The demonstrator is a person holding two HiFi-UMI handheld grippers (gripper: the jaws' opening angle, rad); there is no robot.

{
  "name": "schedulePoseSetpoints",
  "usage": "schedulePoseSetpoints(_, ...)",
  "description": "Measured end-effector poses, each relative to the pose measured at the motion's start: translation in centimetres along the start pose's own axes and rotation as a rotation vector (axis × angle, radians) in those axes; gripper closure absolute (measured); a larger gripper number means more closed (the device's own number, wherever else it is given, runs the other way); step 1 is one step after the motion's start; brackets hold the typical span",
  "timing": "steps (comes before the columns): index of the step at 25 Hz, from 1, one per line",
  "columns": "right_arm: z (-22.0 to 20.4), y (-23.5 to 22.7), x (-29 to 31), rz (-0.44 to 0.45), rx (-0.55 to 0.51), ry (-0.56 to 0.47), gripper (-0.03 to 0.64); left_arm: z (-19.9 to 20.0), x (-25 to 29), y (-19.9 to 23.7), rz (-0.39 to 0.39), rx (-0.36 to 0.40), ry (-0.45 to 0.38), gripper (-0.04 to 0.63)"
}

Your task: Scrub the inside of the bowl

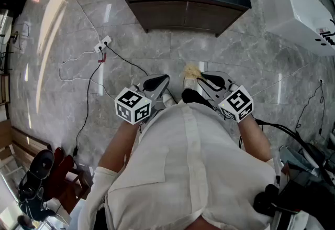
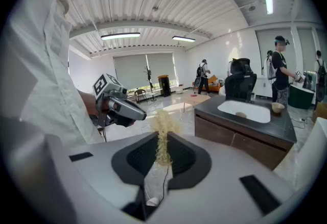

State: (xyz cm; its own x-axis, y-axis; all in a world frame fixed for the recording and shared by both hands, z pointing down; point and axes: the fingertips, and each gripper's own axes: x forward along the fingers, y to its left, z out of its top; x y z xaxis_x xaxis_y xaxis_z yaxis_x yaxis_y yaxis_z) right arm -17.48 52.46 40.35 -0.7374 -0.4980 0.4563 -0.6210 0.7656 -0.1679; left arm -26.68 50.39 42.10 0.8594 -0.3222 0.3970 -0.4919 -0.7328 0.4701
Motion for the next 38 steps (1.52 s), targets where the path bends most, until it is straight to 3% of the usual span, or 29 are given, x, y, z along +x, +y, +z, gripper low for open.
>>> schedulePoseSetpoints(9, 2.1, -8.6, 1.4, -0.007, -0.022, -0.043, 0.571, 3.6, 3.6, 5.1, 0.088, -0.027, -0.01, 0.589)
schedulePoseSetpoints(17, 2.8, -17.1, -0.7, 0.02, 0.023, -0.085, 0.569, 10.1, 11.1, 6.8, 0.091, 0.011, -0.003, 0.589)
schedulePoseSetpoints(23, 2.9, -22.8, -0.8, -0.027, 0.061, -0.101, 0.569, 13.4, 15.6, 8.7, 0.085, -0.005, 0.005, 0.589)
schedulePoseSetpoints(29, 5.0, -28.6, 2.0, -0.082, 0.061, -0.123, 0.569, 17.1, 19.9, 13.8, 0.048, 0.016, 0.016, 0.588)
schedulePoseSetpoints(38, 10.8, -37.8, 7.2, -0.222, 0.112, -0.083, 0.569, 25.8, 27.2, 25.5, -0.035, 0.01, 0.076, 0.583)
